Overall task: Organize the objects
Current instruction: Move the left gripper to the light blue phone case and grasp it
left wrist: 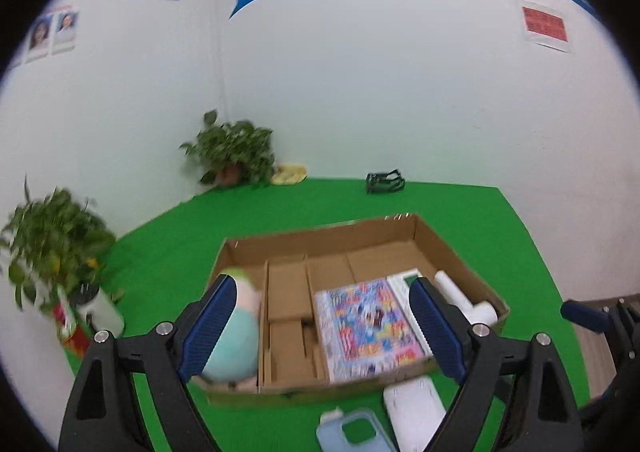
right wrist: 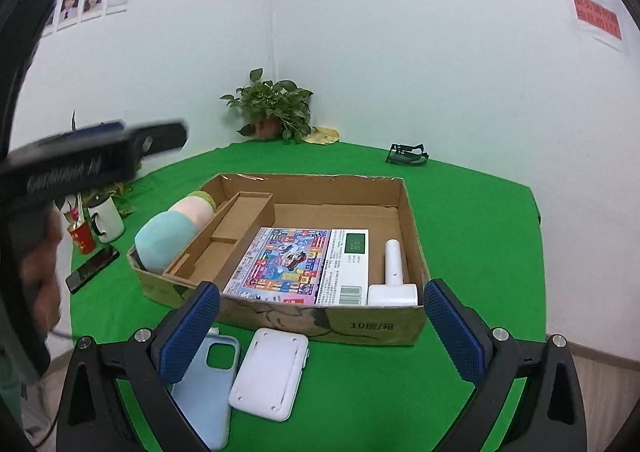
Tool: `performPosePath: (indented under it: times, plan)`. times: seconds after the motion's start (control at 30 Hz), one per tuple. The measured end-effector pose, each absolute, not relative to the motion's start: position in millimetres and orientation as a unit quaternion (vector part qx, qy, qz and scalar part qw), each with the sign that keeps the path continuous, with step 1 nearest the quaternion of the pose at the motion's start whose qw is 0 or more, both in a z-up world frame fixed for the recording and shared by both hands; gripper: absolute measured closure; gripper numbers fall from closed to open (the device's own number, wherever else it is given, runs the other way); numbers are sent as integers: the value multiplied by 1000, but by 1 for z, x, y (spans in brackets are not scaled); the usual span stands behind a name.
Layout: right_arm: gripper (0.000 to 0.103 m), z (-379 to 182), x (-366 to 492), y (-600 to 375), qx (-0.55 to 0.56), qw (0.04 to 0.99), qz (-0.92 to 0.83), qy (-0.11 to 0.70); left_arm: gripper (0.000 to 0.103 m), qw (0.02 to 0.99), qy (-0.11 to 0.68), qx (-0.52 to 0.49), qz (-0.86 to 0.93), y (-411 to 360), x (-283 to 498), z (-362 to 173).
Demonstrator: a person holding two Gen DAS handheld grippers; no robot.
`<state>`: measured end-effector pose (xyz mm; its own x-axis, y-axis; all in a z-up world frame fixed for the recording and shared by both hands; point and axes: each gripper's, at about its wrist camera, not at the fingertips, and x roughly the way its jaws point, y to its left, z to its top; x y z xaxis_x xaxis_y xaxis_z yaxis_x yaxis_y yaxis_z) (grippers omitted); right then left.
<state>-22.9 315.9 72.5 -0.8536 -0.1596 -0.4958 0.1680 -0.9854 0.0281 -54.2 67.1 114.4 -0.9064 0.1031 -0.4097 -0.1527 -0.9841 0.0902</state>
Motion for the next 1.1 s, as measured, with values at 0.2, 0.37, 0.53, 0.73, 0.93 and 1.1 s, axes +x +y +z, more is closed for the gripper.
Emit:
performPosePath:
  times: [0.2,0.37,0.53,0.73,0.93,1.1]
  plan:
    - [1,84,2,304,298,92,-949,42,15,46,15,-242,969,34,-12,83]
    - [1,70,3,295,307,98,-946,46,15,35,-7,-263,964,28,-3,71]
    - [1,59,5,290,313,98,-942,69,16,21,-6,-270,963,27,-8,65]
    - [14,56,3,298,315,109,-941,51,95,39,-3,-275,961,30,-15,60]
    - [39,53,1,304,305,145,-941,7,77,41,-23,-305,951,24,-30,51]
    - [0,45,-10,299,297,150,-943,6,16,32,-49,-340,939,5,-39,32]
